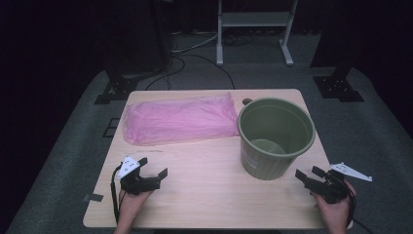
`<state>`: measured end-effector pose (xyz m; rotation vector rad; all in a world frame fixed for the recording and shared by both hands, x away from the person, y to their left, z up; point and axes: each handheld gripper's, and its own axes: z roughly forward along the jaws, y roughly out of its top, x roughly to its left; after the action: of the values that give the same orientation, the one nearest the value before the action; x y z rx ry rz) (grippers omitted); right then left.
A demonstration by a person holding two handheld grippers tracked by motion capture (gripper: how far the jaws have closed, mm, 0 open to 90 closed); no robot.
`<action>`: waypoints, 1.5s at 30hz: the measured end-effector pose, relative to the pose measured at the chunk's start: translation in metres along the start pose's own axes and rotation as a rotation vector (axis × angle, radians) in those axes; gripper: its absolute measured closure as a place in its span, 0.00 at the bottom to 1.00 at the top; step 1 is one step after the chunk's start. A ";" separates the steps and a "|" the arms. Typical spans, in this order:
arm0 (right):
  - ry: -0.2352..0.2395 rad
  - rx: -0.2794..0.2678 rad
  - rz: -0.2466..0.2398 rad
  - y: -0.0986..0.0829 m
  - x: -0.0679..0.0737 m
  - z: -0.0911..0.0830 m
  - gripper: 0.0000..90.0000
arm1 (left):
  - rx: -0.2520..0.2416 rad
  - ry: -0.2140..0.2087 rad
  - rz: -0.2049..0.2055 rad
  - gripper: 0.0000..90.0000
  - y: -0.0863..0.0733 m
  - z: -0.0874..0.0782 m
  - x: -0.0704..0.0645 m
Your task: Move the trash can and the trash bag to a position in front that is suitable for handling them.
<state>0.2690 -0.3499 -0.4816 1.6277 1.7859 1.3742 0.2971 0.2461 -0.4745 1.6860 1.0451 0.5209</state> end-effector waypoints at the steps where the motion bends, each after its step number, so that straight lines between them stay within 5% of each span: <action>1: -0.001 0.003 0.005 0.001 -0.001 0.001 0.19 | 0.000 0.001 -0.001 0.02 0.000 0.000 0.000; 20: -0.092 0.004 0.046 0.051 -0.037 0.034 0.20 | -0.002 -0.003 -0.008 0.02 0.001 0.000 0.002; 27: -0.078 0.005 0.037 0.074 -0.047 0.049 0.20 | -0.001 -0.002 -0.013 0.02 0.000 -0.001 0.003; 30: -0.032 0.021 0.030 0.082 -0.051 0.055 0.20 | -0.002 -0.003 -0.017 0.02 0.000 -0.001 0.004; 45: 0.022 0.075 -0.032 0.084 -0.018 0.078 0.27 | -0.009 -0.021 -0.018 0.02 0.000 -0.002 0.004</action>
<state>0.3818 -0.3464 -0.4542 1.6197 1.8890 1.3307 0.2978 0.2502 -0.4739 1.6698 1.0404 0.4947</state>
